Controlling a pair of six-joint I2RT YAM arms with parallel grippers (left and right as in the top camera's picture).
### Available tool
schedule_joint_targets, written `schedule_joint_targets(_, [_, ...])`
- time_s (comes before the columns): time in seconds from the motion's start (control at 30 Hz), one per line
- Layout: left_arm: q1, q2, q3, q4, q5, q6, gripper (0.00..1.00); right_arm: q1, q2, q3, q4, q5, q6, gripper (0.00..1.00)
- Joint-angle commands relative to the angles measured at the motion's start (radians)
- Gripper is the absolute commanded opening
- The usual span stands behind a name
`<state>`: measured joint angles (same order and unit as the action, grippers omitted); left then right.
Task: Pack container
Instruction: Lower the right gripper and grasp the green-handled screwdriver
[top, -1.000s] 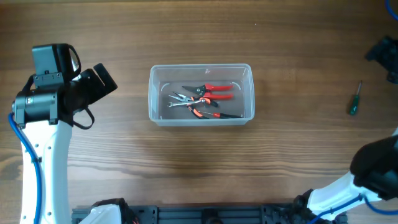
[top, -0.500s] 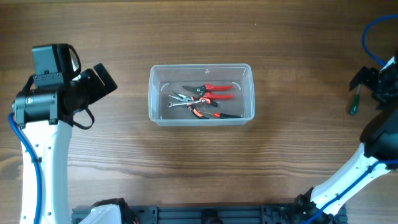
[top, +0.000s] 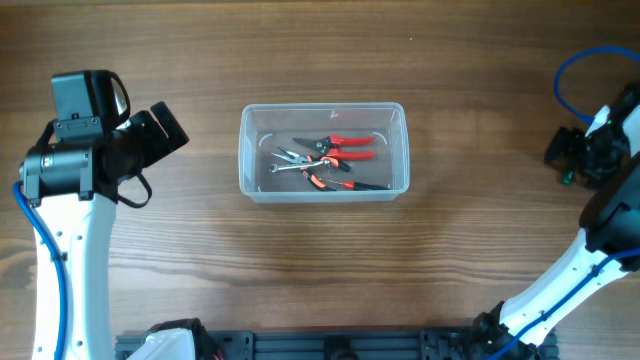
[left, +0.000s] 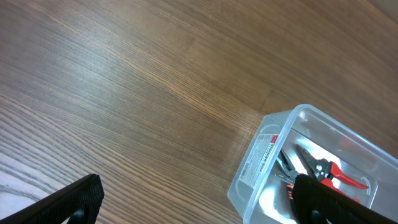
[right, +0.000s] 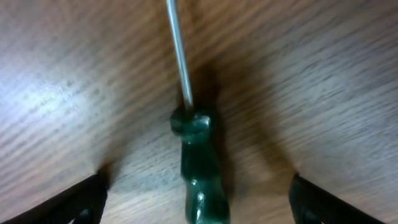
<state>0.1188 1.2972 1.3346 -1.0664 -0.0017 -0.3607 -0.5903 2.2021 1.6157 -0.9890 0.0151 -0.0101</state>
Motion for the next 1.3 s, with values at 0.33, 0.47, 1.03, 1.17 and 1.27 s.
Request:
schedule_joint_targets(0.33, [-0.005,0.005,0.007,0.000,0.012,0.015,1.00,0.005,0.016,-0.087,0.061,-0.062,-0.014,0.62])
schedule_joint_targets(0.47, [-0.005,0.005,0.007,0.000,0.012,0.016,1.00,0.005,0.016,-0.087,0.058,-0.062,-0.014,0.52])
schedule_joint_targets(1.03, [-0.005,0.005,0.007,0.000,0.013,0.015,1.00,0.005,0.016,-0.087,0.054,-0.062,-0.013,0.25])
schedule_joint_targets(1.17, [-0.005,0.005,0.007,0.000,0.012,0.016,1.00,0.005,0.016,-0.087,0.055,-0.062,-0.013,0.20])
schedule_joint_targets(1.27, [-0.005,0.005,0.007,0.000,0.012,0.015,1.00,0.005,0.016,-0.087,0.055,-0.062,-0.013,0.14])
